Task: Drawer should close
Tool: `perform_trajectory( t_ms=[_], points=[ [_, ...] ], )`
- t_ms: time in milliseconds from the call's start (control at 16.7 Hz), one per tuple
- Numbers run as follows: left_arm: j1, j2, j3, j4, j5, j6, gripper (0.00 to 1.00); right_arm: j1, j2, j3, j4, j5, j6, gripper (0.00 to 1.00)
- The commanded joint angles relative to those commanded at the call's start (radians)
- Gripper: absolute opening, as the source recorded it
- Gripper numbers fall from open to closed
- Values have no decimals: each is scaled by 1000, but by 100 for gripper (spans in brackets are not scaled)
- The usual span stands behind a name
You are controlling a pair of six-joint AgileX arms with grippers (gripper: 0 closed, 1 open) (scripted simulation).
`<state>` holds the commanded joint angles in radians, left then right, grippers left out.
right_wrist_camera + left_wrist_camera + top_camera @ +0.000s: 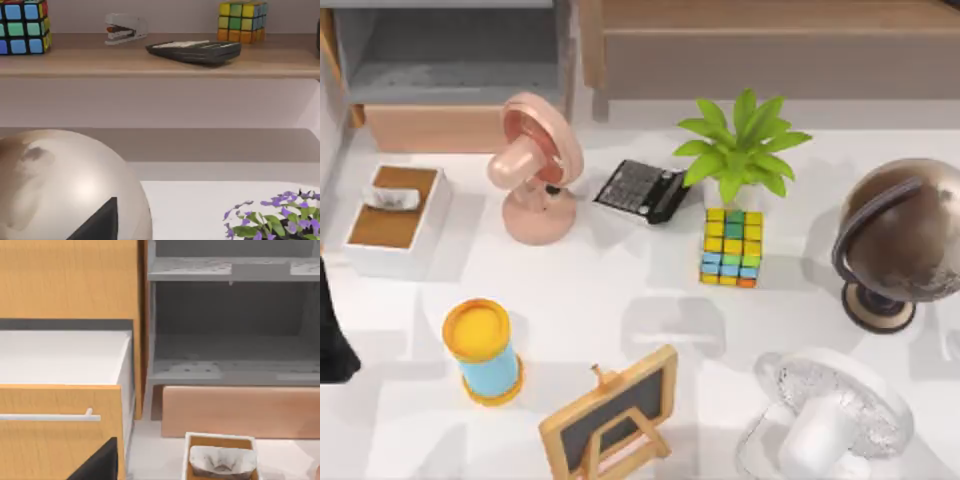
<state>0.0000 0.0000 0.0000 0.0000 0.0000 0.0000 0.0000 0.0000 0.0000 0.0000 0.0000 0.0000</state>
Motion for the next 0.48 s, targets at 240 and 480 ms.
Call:
perform_trajectory(
  t_ms=[240, 480],
  points=[
    [-25, 36, 32, 18, -28, 2, 100, 0, 0, 0, 0, 0, 0, 100],
    [-136, 227, 168, 92, -140, 6, 100, 0, 0, 0, 0, 0, 0, 100]
  ],
)
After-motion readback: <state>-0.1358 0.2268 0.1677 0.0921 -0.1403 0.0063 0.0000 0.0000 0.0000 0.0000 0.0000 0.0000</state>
